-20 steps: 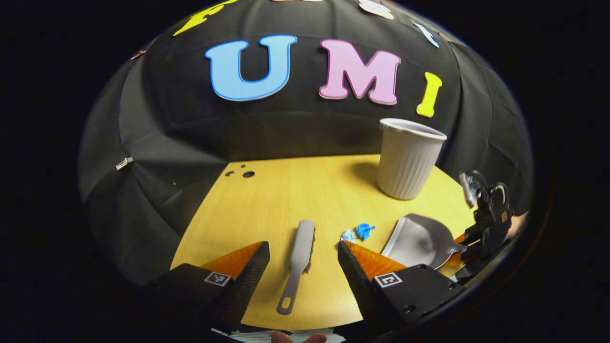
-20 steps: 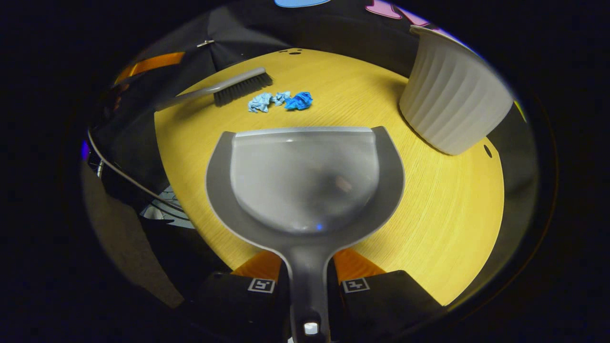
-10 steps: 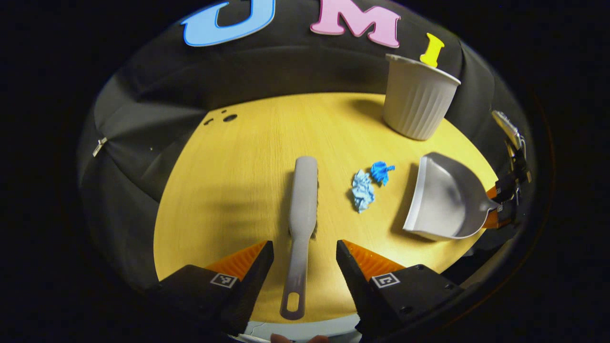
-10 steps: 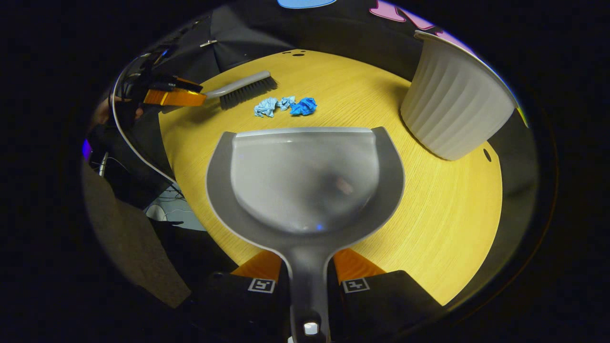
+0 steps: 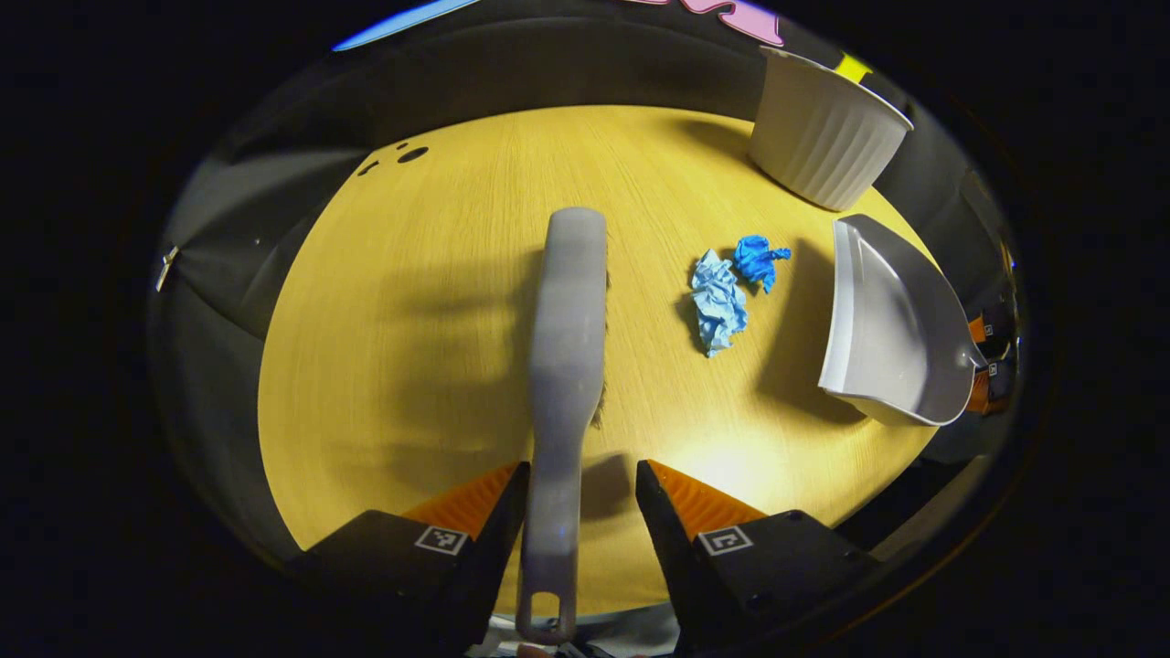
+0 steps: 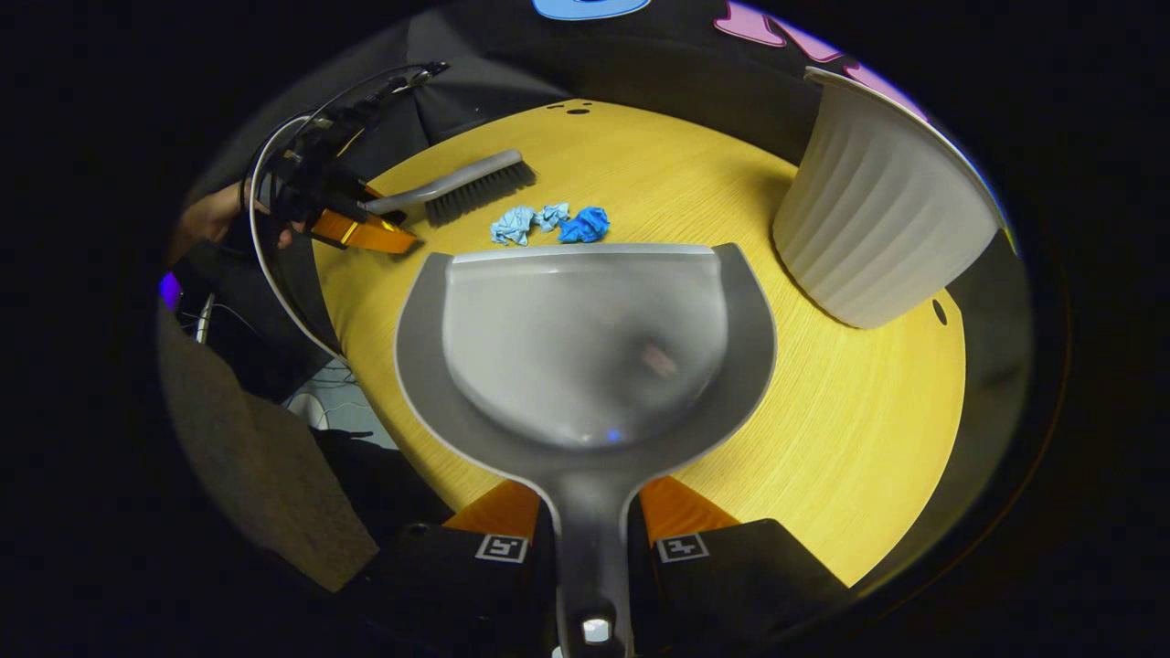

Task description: Pick up the small broom and dustpan from the desktop, sweep the trash into the dustpan with the broom, and then empty the trash into the garbage bin.

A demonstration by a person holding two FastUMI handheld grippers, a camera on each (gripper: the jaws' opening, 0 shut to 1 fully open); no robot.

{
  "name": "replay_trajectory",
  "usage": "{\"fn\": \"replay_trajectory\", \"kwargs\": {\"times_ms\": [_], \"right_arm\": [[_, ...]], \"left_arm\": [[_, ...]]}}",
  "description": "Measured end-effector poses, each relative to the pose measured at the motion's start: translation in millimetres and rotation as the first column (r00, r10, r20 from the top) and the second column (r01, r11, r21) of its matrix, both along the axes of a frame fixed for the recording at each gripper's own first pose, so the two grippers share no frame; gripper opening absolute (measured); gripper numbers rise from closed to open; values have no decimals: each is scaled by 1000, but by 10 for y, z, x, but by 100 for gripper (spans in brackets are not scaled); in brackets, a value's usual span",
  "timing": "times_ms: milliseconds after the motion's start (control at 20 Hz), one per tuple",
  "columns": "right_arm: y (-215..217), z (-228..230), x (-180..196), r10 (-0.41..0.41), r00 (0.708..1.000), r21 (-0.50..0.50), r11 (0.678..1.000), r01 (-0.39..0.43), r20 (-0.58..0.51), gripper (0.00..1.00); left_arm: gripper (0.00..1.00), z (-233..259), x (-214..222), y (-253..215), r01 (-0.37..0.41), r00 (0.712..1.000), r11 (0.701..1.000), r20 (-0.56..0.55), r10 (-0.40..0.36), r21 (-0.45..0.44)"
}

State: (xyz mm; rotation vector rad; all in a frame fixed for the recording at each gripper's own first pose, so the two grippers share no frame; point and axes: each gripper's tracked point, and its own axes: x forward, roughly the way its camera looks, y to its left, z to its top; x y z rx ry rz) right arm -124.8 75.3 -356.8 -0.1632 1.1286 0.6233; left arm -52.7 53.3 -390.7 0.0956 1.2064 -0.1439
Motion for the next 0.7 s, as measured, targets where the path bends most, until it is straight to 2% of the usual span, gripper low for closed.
{"fn": "replay_trajectory", "kwargs": {"times_ms": [100,150,200,250,300,350,400,450,500,550,600,650,700], "right_arm": [[-14,-45,-29,22,999,-12,1000,-22,-30,36],[-16,-62,-40,31,999,-16,999,-31,-39,36],[-20,-82,-50,40,998,-19,999,-42,-55,42],[-17,-93,-56,46,997,-21,999,-48,-67,41],[-21,-99,-62,51,996,-22,998,-53,-74,41],[-25,-93,-59,56,995,-23,998,-58,-80,36],[-34,-87,-57,59,995,-24,998,-61,-84,36],[-35,-92,-50,62,994,-25,998,-64,-89,36],[-37,-98,-39,65,994,-25,997,-68,-92,41],[-38,-95,-31,67,993,-24,997,-70,-99,41],[-32,-98,-22,71,992,-23,997,-73,-109,36],[-34,-100,-9,72,991,-26,997,-75,-112,36],[-35,-100,15,73,991,-33,996,-77,-115,36]], "left_arm": [[71,-42,-11,-7,3,1000,1000,-24,-3,5],[56,-71,-16,-11,0,1000,1000,-29,0,6],[46,-83,-10,-12,-2,999,1000,-32,2,9],[37,-66,-10,-4,-1,1000,1000,-30,2,12],[39,-74,2,-9,1,999,1000,-35,-1,13],[34,-73,-5,-18,2,999,1000,-39,-1,11],[36,-69,-2,-7,5,999,1000,-48,-4,20],[32,-69,0,23,8,999,999,-47,-6,38],[31,-45,25,23,18,999,999,-41,-16,47],[31,-25,41,0,33,999,998,-37,-31,50],[27,-14,71,-27,47,998,997,-35,-46,54],[30,-13,86,-50,63,997,996,-40,-61,58],[27,-10,113,-76,77,996,995,-46,-75,60]]}}
